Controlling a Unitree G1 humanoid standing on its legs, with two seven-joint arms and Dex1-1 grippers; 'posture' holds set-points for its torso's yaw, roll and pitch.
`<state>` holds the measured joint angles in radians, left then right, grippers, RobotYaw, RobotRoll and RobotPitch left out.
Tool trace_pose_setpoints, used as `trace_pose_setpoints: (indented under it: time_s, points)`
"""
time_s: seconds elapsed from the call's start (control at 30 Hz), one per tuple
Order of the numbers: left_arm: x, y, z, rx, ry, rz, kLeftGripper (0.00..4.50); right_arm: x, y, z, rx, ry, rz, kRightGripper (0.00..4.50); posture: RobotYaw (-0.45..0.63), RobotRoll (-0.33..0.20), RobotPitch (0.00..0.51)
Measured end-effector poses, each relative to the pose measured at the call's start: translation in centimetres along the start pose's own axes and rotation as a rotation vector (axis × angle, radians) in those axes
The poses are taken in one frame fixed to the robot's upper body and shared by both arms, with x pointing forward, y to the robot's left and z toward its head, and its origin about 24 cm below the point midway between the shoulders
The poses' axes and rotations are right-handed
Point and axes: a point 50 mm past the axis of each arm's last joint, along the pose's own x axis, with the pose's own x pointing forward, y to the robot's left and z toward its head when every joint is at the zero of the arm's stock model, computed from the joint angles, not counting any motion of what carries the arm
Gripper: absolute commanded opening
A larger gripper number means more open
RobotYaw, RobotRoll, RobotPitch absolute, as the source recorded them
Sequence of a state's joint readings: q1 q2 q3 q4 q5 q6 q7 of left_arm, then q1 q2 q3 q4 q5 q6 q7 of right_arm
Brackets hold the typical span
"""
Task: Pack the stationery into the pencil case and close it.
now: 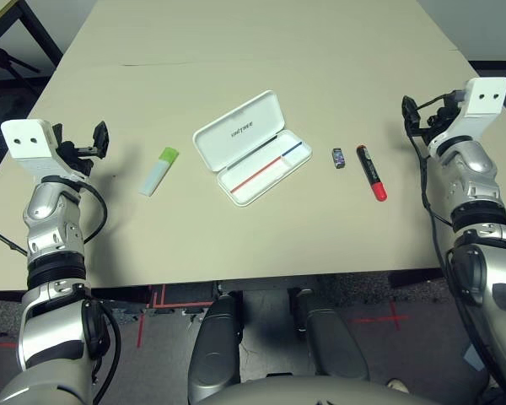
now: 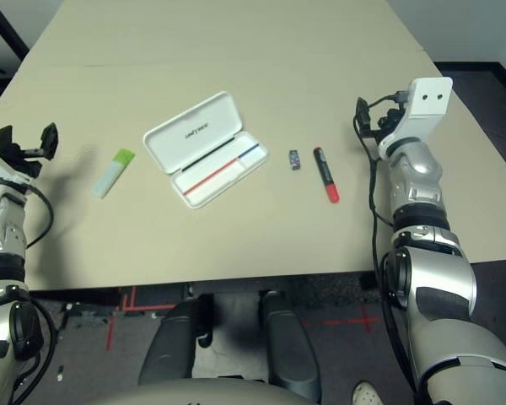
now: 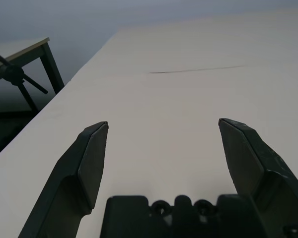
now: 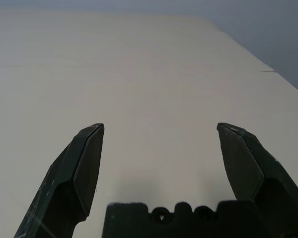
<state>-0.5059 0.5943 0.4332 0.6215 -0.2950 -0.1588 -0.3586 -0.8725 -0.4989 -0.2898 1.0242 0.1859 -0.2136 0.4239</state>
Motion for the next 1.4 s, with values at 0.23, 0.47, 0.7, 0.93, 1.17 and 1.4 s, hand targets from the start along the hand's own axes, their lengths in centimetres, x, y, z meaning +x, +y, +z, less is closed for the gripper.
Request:
trace_pose_setpoints:
  time_s: [0.23, 0.47, 0.7, 0.93, 1.17, 1.4]
  points:
    - [-0.9, 0.5, -0.2, -0.005, 0.017, 0.009, 4.47, 0.1, 0.0, 1.3, -0.063, 0.076, 0.229, 4.50, 0.03, 0.000, 0.185]
    - [-0.4, -0.4, 1.3, 0.003, -0.017, -0.048, 4.47, -1.2, 0.9, 2.8, -0.200, 0.193, 0.607, 4.50, 0.02, 0.000, 0.174]
    - [-0.5, -4.4, 3.6, 0.004, -0.022, -0.326, 4.47, -2.5, 1.0, 3.3, -0.240, 0.306, 0.781, 4.50, 0.04, 0.000, 0.165]
    - [-2.3, -8.8, 5.8, 0.026, 0.026, -0.638, 4.47, -3.0, 1.2, 3.2, -0.257, 0.377, 0.845, 4.50, 0.06, 0.000, 0.167]
    - [-5.0, -13.4, 6.5, 0.100, 0.134, -0.944, 4.47, -3.0, 1.5, 2.8, -0.270, 0.403, 0.871, 4.50, 0.07, 0.000, 0.175]
    - [-6.7, -17.1, 4.1, 0.200, 0.278, -1.136, 4.47, -2.8, 2.0, 2.4, -0.280, 0.407, 0.866, 4.50, 0.06, 0.000, 0.191]
